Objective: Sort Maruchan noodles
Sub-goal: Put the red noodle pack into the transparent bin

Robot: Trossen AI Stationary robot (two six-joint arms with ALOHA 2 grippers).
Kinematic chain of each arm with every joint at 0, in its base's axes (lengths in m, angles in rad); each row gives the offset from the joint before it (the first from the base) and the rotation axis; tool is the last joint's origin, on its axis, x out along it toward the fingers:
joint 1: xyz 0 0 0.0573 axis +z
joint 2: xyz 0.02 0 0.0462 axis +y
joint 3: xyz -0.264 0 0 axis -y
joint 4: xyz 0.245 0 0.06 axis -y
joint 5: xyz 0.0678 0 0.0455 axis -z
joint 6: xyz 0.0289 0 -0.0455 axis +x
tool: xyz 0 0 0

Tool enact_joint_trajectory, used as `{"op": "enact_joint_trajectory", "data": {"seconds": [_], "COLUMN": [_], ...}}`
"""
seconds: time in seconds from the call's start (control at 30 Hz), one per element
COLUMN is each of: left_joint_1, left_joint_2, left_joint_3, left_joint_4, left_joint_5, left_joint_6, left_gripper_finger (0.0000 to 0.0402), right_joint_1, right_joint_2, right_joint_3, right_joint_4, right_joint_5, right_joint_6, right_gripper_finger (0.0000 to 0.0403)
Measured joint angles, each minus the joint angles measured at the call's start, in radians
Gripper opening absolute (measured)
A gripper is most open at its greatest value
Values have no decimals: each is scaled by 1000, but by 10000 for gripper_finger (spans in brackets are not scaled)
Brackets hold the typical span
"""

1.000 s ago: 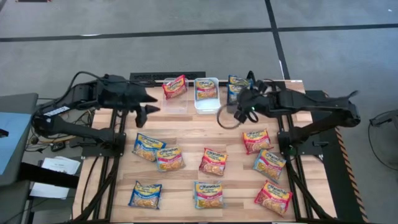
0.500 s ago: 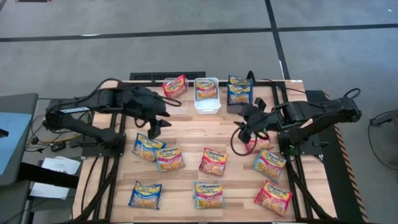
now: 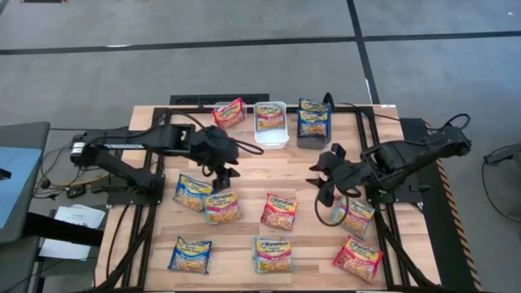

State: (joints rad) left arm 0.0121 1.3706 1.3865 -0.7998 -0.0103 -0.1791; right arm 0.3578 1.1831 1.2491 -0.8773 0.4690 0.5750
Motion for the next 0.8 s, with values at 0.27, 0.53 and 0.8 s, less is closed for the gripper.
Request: {"op": "enact_joint_trajectory", "data": {"seconds": [0.27, 0.53, 0.8], "left_joint_1": [-40, -107, -159], "left_joint_2": [110, 205, 312], "left_joint_3": [0, 0, 0], "left_joint_4": [105, 195, 308], "left_joint_5": [15, 15, 6], "left_joint_6": [0, 1, 29], "left_gripper_finger": [187, 187, 187], "right_joint_1": [58, 113, 155], "right_joint_2": [0, 0, 0], "right_joint_3": [0, -1, -1], "right_joint_4": [23, 57, 71], "right_joint_5": [0, 1, 2], "right_joint_6": [1, 2, 2], "right_gripper_finger": [210, 210, 210]}}
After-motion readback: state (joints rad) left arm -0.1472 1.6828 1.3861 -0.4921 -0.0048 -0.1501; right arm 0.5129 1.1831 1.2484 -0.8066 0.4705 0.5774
